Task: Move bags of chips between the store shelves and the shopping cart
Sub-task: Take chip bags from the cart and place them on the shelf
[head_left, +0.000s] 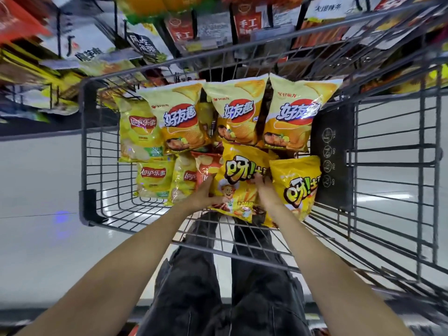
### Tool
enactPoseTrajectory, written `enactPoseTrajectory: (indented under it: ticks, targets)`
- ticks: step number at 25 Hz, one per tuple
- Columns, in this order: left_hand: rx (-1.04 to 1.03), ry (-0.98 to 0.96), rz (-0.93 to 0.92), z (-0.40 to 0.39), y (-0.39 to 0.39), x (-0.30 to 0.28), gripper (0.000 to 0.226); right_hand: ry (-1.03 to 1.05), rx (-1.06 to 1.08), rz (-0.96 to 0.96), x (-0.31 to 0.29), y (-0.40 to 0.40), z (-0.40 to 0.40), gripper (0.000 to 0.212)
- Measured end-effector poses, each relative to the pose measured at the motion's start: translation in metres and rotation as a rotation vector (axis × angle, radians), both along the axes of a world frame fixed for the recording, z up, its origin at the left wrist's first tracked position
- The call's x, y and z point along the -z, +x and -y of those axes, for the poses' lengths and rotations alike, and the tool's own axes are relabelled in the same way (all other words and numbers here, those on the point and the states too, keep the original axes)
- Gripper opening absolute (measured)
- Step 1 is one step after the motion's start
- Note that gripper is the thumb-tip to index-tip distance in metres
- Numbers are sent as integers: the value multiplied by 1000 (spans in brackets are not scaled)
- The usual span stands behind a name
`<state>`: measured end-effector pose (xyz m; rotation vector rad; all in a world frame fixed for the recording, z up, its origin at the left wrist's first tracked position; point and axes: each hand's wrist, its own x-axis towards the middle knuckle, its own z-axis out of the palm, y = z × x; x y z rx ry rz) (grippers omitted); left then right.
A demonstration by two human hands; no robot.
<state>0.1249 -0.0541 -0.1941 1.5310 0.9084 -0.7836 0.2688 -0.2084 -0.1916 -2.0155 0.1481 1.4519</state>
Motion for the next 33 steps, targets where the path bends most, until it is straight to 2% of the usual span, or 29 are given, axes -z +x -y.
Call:
enactPoseTrajectory:
  ticks: [1,4,9,11,13,15,18,22,26,29,33]
  targets:
    - [8,-10,12,-4,-2,0,90,1,49,-13,3,-2,-3,95]
    - [34,-19,55,-17,-7,-11,102,24,107,51,-13,-13,-12,72]
    - [66,37,199,-42,-21,-52,87,101,206,105,-59,-39,-25,88]
    - [62,39,259,-53,-31,-74,83,132,248,167,-86,-50,-32,80]
    - [59,63,305,-60,-38,-98,89,183,310,236,-112,-59,-34,74]
    - [81,108,374,-61,-37,-126,95,203,351,293,-136,-66,-30,76]
    - [136,202,499,-52,-27,-168,88,221,431,364,-172,-65,-20,77]
    - [286,301,677,-19,-5,-225,82,283,527,469,-220,-55,17,78]
    - [333,330,835,27,23,-263,73,277,562,605,-262,-40,64,80]
    - [346,315,886,77,48,-277,78,323,596,674,-293,-25,123,64]
    - [389,222,978,173,86,-306,71,372,660,721,-321,0,227,47]
